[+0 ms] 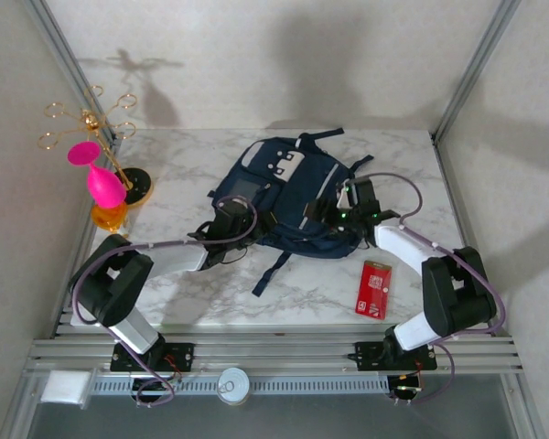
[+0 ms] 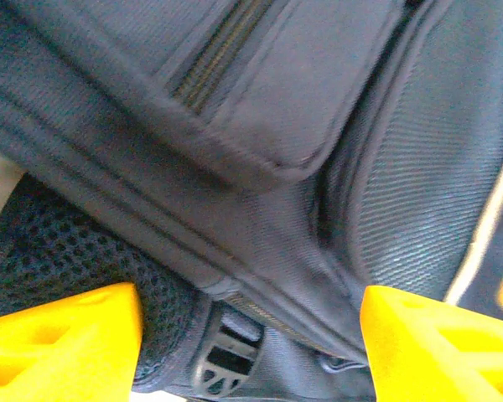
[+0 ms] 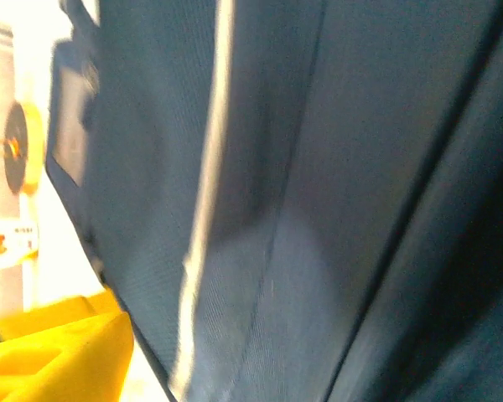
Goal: Pack the student bag
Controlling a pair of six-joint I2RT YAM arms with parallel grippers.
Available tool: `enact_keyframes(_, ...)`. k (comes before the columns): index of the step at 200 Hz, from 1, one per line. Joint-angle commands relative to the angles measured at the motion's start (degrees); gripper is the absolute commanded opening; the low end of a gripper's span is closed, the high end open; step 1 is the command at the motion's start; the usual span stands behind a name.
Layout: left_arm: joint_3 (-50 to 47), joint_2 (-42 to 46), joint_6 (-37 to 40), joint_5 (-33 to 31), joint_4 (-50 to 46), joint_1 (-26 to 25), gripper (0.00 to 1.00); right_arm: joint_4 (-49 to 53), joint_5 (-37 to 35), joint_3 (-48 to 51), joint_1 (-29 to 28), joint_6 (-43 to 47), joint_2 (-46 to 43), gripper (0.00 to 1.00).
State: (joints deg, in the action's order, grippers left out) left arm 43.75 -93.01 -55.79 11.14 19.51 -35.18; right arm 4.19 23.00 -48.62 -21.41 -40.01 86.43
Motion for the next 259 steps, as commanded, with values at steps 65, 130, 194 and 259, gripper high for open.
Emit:
enact_keyframes(65,-4.72,6.93,-17.2,-3.34,5.29,-0.14,0.65,-7.97,15.17,-5.36,1.86,-6.79,-3.76,0.47)
enact_keyframes(130,-4.63,1.34,-27.56,-4.13,16.05,-1.21,0.57,-12.78,16.25,-3.15,2.03,-10.27,-3.18,0.38)
enact_keyframes(194,0.41,-4.36,-29.84,-8.16,16.01,-2.44,0.22,-7.44,11.57,-1.93,2.07,-5.2,-4.11,0.43)
enact_keyframes(259,2.61,-4.07,-30.16,-8.28,15.08,-2.7,0.0,21.16,-20.14,-3.63,0.87,3.82,-17.69,0.7)
